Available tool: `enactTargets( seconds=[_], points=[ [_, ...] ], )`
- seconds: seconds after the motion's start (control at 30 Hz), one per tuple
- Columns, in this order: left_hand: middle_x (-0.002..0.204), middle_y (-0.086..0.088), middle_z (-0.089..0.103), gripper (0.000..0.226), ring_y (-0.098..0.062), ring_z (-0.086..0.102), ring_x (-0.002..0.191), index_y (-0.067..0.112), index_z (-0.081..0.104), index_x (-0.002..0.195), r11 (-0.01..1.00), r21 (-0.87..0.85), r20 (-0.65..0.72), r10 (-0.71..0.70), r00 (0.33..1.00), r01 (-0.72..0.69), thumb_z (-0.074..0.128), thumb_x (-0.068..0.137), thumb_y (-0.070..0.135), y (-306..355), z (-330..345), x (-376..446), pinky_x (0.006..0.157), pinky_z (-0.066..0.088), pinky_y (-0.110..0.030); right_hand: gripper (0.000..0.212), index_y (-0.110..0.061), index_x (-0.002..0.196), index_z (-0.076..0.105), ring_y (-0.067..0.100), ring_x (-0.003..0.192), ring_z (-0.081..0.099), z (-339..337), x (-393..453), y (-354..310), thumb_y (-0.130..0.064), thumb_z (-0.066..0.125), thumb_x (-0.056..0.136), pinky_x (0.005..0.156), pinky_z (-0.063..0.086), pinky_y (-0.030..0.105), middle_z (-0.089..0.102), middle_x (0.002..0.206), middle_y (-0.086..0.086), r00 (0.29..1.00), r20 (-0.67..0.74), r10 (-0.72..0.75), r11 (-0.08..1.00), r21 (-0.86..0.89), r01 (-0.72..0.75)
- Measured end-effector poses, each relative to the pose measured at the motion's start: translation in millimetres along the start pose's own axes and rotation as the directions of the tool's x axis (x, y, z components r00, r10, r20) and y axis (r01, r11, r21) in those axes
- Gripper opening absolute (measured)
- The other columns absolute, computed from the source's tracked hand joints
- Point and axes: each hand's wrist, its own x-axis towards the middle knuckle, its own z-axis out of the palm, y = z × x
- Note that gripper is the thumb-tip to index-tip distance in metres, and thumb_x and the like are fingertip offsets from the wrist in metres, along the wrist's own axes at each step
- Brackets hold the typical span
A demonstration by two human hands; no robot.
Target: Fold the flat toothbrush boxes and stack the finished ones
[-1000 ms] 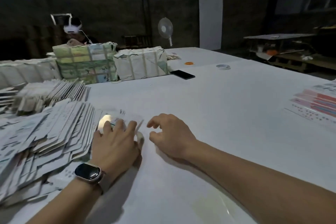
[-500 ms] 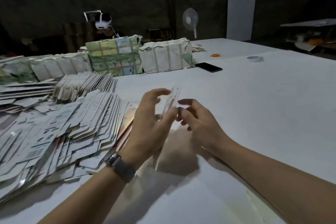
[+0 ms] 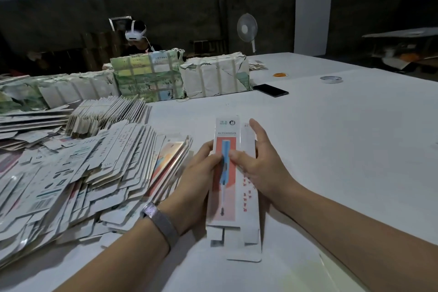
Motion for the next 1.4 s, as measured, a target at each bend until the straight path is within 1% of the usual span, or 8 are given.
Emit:
enactTargets(
  seconds=[0.23, 0.43, 0.63, 0.77, 1.0, 1.07, 1.2, 1.4],
  points=[
    [0.082, -0.001, 0.077, 0.03, -0.017, 0.075, 0.069, 0.039, 0.049, 0.132, 0.999, -0.016, -0.081, 0.031, 0.996, -0.033, 0.052, 0.105, 0.025, -5.5, 2.8, 5.2, 0.054, 0.058, -0.027, 0.034, -0.054, 0.136, 0.042, -0.001, 0.088, 0.07, -1.8, 0.2, -0.7, -0.037, 0.04, 0.106, 0.063, 0.055, 0.016, 0.066, 0.111, -0.021, 0.999, 0.015, -0.051, 0.989, 0.142, 0.049],
    [0.094, -0.011, 0.072, 0.041, -0.023, 0.071, 0.07, 0.015, 0.066, 0.115, 0.995, -0.101, 0.057, 0.028, 0.998, -0.022, 0.052, 0.098, 0.05, -0.5, 7.3, 7.0, 0.057, 0.057, -0.034, 0.052, -0.054, 0.131, 0.042, 0.0, 0.08, 0.063, 2.1, -0.2, 2.1, -0.02, 0.062, 0.098, 0.064, 0.055, 0.02, 0.061, 0.1, -0.014, 0.988, 0.032, -0.15, 0.986, 0.085, 0.147],
    [0.158, -0.023, 0.037, 0.085, -0.038, 0.043, 0.137, 0.009, 0.038, 0.154, 0.991, -0.12, 0.033, -0.064, 0.997, 0.068, 0.036, 0.091, 0.066, 3.5, -7.5, 9.7, 0.12, 0.028, -0.057, 0.043, -0.047, 0.111, 0.062, -0.007, 0.09, 0.056, 3.4, -2.8, 7.2, -0.017, 0.079, 0.084, 0.059, 0.053, 0.014, 0.052, 0.117, -0.008, 0.972, -0.024, -0.235, 0.972, -0.036, 0.234],
    [0.15, -0.028, 0.045, 0.096, -0.037, 0.05, 0.122, 0.006, 0.047, 0.148, 0.987, -0.15, 0.087, -0.041, 0.995, 0.054, 0.057, 0.073, 0.065, 10.9, -6.5, 3.1, 0.117, 0.032, -0.061, 0.053, -0.054, 0.116, 0.052, -0.006, 0.093, 0.054, 2.4, -0.9, 7.9, -0.026, 0.081, 0.082, 0.071, 0.054, 0.016, 0.047, 0.113, -0.026, 0.979, -0.083, -0.184, 0.977, -0.124, 0.173],
    [0.103, -0.014, 0.07, 0.057, -0.032, 0.071, 0.089, 0.01, 0.053, 0.139, 0.973, -0.219, 0.223, -0.026, 0.974, 0.076, 0.054, 0.096, 0.048, 4.2, -6.6, -1.2, 0.075, 0.06, -0.039, 0.063, -0.03, 0.143, 0.042, 0.025, 0.079, 0.075, 0.0, 5.8, 5.0, -0.038, 0.073, 0.089, 0.058, 0.059, 0.039, 0.063, 0.112, 0.003, 0.989, -0.113, 0.096, 0.994, 0.063, -0.089],
    [0.116, -0.019, 0.067, 0.052, -0.046, 0.067, 0.109, 0.013, 0.049, 0.144, 0.971, -0.237, 0.186, 0.01, 0.982, 0.035, 0.055, 0.099, 0.038, 2.2, -7.5, 3.6, 0.08, 0.061, -0.044, 0.049, -0.021, 0.136, 0.05, 0.028, 0.08, 0.075, 0.4, 6.9, 5.2, -0.034, 0.069, 0.093, 0.066, 0.06, 0.046, 0.07, 0.108, 0.009, 0.99, -0.092, 0.105, 0.989, 0.117, -0.094],
    [0.119, -0.017, 0.069, 0.046, -0.045, 0.062, 0.117, 0.017, 0.05, 0.142, 0.985, -0.163, 0.152, 0.08, 0.985, -0.055, 0.051, 0.098, 0.031, -4.0, -8.1, 7.6, 0.095, 0.055, -0.053, 0.023, -0.016, 0.12, 0.066, 0.031, 0.083, 0.075, -1.5, 5.3, 3.1, -0.022, 0.062, 0.098, 0.062, 0.057, 0.038, 0.074, 0.102, 0.015, 0.997, -0.064, 0.05, 0.981, 0.191, -0.037],
    [0.11, -0.01, 0.074, 0.038, -0.026, 0.071, 0.094, 0.029, 0.056, 0.136, 0.991, -0.024, 0.129, 0.131, 0.983, -0.129, 0.053, 0.1, 0.04, -11.7, -4.8, 10.2, 0.076, 0.057, -0.036, 0.027, -0.018, 0.125, 0.062, 0.02, 0.077, 0.075, -3.1, 2.0, -1.0, -0.014, 0.058, 0.099, 0.06, 0.058, 0.028, 0.077, 0.092, 0.005, 1.0, -0.006, -0.021, 0.958, 0.286, 0.022]
  ],
)
